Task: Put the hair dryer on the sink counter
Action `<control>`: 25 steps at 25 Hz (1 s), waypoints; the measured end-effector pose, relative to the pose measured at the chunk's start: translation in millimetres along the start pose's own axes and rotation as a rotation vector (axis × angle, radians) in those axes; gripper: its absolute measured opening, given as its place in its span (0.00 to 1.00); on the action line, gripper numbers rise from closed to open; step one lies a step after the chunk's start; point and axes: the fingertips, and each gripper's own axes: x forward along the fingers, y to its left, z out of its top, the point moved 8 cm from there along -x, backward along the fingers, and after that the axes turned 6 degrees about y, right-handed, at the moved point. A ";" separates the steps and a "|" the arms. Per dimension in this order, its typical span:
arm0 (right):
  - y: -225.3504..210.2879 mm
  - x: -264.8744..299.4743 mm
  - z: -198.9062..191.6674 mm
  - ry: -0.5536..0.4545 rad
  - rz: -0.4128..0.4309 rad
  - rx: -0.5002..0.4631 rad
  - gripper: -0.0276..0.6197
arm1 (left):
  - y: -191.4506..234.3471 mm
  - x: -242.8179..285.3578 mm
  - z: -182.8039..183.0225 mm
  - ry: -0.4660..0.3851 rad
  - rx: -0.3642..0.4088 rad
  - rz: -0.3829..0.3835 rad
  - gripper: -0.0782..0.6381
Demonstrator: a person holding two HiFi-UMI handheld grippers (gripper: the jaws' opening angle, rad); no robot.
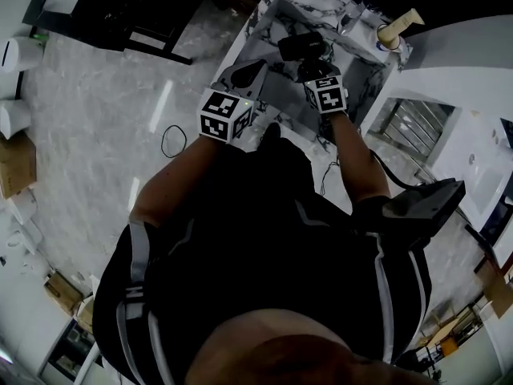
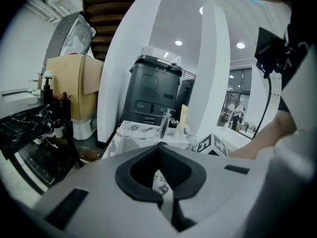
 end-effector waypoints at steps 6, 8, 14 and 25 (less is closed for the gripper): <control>-11.0 27.1 -12.3 0.057 -0.010 0.053 0.41 | 6.3 8.7 -5.2 0.017 -0.008 0.021 0.11; -14.2 33.9 -16.8 0.075 -0.014 0.068 0.41 | 8.3 12.2 -7.9 0.028 -0.011 0.027 0.11; -15.1 50.0 -25.7 0.108 -0.014 0.108 0.41 | 8.7 20.6 -14.3 0.052 -0.015 0.019 0.11; -9.8 73.4 -32.5 0.149 -0.031 0.120 0.41 | 16.6 12.6 -20.5 0.073 -0.014 0.018 0.11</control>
